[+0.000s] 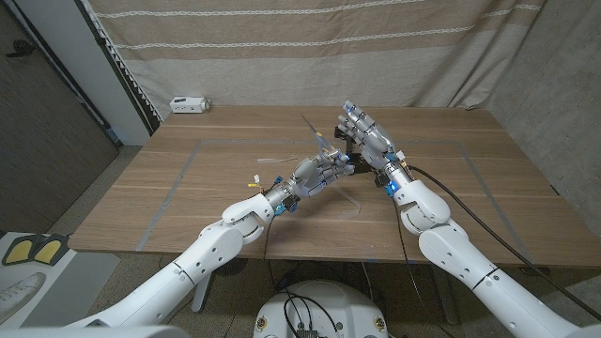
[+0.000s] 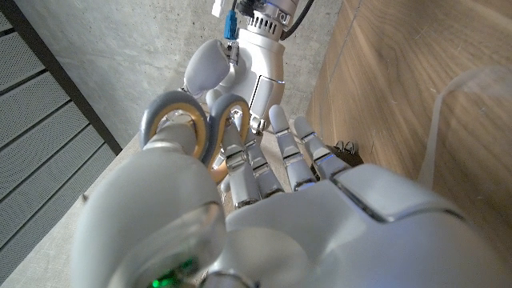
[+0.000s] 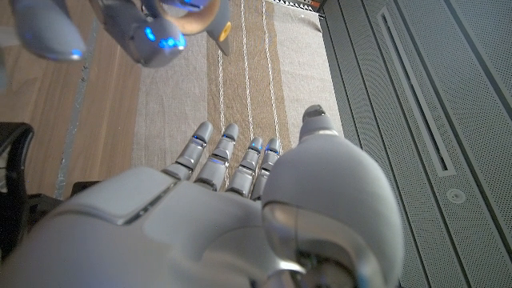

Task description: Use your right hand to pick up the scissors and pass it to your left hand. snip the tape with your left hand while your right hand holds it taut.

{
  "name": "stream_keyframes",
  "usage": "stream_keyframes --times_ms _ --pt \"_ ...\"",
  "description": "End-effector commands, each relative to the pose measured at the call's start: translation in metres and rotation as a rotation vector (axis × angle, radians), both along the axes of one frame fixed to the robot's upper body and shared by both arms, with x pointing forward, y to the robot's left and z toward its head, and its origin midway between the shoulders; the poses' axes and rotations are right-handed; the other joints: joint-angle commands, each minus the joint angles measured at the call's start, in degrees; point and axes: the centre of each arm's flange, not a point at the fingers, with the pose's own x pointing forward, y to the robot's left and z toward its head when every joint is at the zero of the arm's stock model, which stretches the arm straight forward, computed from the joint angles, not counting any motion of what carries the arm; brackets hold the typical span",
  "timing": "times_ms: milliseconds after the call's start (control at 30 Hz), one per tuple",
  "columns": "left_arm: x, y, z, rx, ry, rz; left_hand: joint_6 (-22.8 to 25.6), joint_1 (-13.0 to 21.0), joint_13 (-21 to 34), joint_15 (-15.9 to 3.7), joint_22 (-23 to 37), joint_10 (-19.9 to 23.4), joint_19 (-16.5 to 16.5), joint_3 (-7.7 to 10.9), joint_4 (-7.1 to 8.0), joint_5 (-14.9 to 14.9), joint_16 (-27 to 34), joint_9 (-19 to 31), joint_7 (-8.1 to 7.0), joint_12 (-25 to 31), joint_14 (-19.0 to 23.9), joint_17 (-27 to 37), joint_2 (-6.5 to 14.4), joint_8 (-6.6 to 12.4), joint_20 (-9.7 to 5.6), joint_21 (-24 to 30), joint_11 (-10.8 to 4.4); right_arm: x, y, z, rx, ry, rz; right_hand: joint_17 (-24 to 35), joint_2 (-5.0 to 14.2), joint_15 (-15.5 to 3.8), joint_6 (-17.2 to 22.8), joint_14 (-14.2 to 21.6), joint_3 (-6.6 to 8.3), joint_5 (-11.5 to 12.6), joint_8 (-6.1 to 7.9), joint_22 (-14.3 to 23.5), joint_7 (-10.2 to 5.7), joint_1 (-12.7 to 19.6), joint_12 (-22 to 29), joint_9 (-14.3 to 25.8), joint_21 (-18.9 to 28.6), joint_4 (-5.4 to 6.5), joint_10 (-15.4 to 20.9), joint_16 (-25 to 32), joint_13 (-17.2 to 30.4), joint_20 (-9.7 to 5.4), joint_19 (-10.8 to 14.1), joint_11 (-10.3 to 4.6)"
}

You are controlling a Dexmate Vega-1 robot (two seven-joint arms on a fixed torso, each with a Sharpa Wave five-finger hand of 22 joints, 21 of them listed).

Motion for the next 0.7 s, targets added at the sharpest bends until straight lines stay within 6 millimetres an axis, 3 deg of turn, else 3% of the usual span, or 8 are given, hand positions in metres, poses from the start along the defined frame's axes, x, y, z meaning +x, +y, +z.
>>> stream_keyframes --times_ms 33,200,267,367,467,567,700 --pt "0.0009 0.0062 0.0042 -0.014 -0.088 0.005 1.28 0.46 -2.24 -9.18 -0.15 -0.49 -0.50 3.01 1.05 0.01 -3.02 -0.73 -0.61 -2.34 -1.21 -2.69 1.97 0.47 -0.29 0.70 0.19 -0.0003 -0.0078 0.0009 0.019 0.001 -0.016 0.01 0.05 -8.45 0.00 -0.04 -0.40 0.48 0.44 0.14 0.05 -0.41 0.42 0.10 -0.27 -0.05 -0.02 0.09 0.19 0.50 0.03 -0.42" --pt "0.0004 0.0061 0.0027 -0.029 -0.090 0.006 3.16 0.18 -3.99 -9.09 -0.48 -1.00 -1.09 3.99 0.27 -0.07 -4.71 -1.56 0.13 -4.20 -1.48 -4.20 1.47 1.16 -0.43 0.89 0.19 -0.0009 -0.0087 0.0007 0.022 0.007 -0.017 -0.05 0.10 -8.33 0.04 -0.15 -0.42 0.56 0.56 0.15 -0.02 -0.52 0.50 0.09 -0.42 -0.07 -0.13 0.08 0.17 0.52 0.09 -0.71" --pt "0.0001 0.0065 0.0025 -0.036 -0.094 0.019 4.42 0.02 -5.33 -9.40 -0.80 -1.77 -1.06 4.73 -0.45 -0.20 -5.94 -2.54 1.28 -5.78 -1.69 -5.33 0.89 1.41 -0.61 1.20 0.27 -0.0010 -0.0088 0.0007 0.017 0.005 -0.017 -0.07 0.12 -8.31 0.05 -0.15 -0.42 0.58 0.59 0.15 -0.06 -0.54 0.51 0.09 -0.47 -0.09 -0.19 0.10 0.16 0.54 0.08 -0.76" --pt "-0.0002 0.0076 0.0021 -0.044 -0.092 0.032 6.46 -0.09 -10.50 -10.00 -2.57 4.80 -0.23 8.42 -2.07 -0.30 -8.58 -6.37 2.39 -8.67 1.60 -9.65 -0.12 1.42 -1.11 2.44 0.18 -0.0007 -0.0089 0.0007 0.020 0.010 -0.014 -0.10 0.13 -8.31 0.10 -0.17 -0.42 0.62 0.66 0.15 -0.06 -0.57 0.57 0.08 -0.54 -0.11 -0.19 0.11 0.15 0.50 0.13 -0.90" --pt "0.0001 0.0081 0.0013 -0.052 -0.089 0.035 5.31 -0.16 -11.37 -10.00 -2.92 6.05 -0.32 9.21 -1.98 -0.23 -8.89 -6.25 2.19 -9.19 2.24 -10.24 0.16 1.34 -1.06 2.57 0.17 -0.0005 -0.0087 0.0008 0.019 0.011 -0.014 -0.13 0.16 -8.28 0.12 -0.14 -0.42 0.65 0.71 0.15 -0.12 -0.61 0.64 0.08 -0.60 -0.13 -0.14 0.14 0.14 0.58 0.19 -0.94" --pt "-0.0002 0.0084 0.0004 -0.067 -0.082 0.044 4.51 -1.12 -13.23 -10.09 -3.91 10.46 0.37 10.92 -1.44 -0.07 -9.15 -6.93 1.55 -9.65 5.47 -11.51 0.68 1.49 -0.92 3.20 0.18 -0.0006 -0.0085 0.0010 0.016 0.012 -0.015 -0.18 0.21 -8.33 0.16 -0.07 -0.42 0.70 0.78 0.15 -0.26 -0.66 0.75 0.07 -0.71 -0.16 -0.06 0.19 0.12 0.56 0.24 -1.17" --pt "-0.0008 0.0089 0.0007 -0.082 -0.086 0.047 4.96 -1.19 -14.25 -10.24 -4.54 12.45 0.98 12.17 -1.81 -0.13 -9.91 -7.92 2.04 -9.98 6.45 -12.42 0.54 1.60 -1.34 3.60 0.16 -0.0009 -0.0084 0.0016 0.009 0.009 -0.019 -0.22 0.23 -8.30 0.24 0.02 -0.41 0.75 0.86 0.16 -0.39 -0.69 0.87 0.06 -0.80 -0.21 0.06 0.25 0.10 0.56 0.33 -1.31"
